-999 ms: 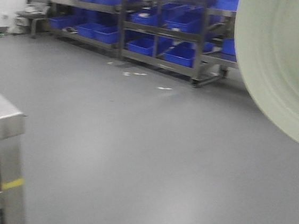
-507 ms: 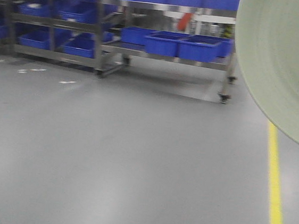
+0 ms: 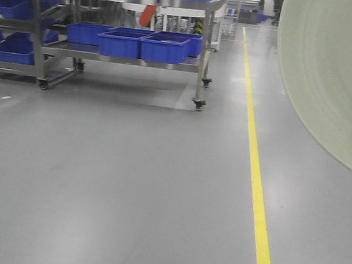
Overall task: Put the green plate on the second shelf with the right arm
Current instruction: 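Drive the base to the blue-bin shelving while holding the plate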
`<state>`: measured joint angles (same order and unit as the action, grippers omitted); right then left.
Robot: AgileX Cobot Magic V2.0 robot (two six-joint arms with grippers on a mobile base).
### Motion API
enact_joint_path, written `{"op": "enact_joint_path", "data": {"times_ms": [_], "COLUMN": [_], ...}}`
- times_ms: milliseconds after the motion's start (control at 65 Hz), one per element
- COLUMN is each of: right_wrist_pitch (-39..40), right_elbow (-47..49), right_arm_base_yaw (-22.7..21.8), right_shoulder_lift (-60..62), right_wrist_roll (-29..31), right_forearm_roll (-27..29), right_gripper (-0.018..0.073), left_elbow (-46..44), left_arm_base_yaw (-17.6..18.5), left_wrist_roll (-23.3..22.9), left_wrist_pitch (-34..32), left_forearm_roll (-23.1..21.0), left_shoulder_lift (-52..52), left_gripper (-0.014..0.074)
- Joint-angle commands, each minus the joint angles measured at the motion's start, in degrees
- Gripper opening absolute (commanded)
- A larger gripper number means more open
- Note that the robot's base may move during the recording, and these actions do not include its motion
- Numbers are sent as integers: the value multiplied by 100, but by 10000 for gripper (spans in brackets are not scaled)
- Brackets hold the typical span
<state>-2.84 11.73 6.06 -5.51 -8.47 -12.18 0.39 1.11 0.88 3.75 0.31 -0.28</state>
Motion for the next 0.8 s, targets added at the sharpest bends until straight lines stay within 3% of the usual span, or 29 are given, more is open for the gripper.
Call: {"op": "enact_joint_path", "data": {"times_ms": [0,784], "right_wrist_pitch": [626,626], "right_elbow": [199,199], "right_arm_base_yaw": [-17,-17], "right_shoulder_lift": [-104,-104], "right_wrist_roll": [-33,-33], "right_forearm_roll": [45,45], "right_gripper": [53,53], "left_elbow": [240,240], "left_arm_base_yaw": [45,45], "left_wrist_roll": [-8,-8], "left_wrist_pitch": [-493,-493], "left_forearm_roll": [3,3], "left_shoulder_lift": [-79,-79], "left_gripper": [130,130]}}
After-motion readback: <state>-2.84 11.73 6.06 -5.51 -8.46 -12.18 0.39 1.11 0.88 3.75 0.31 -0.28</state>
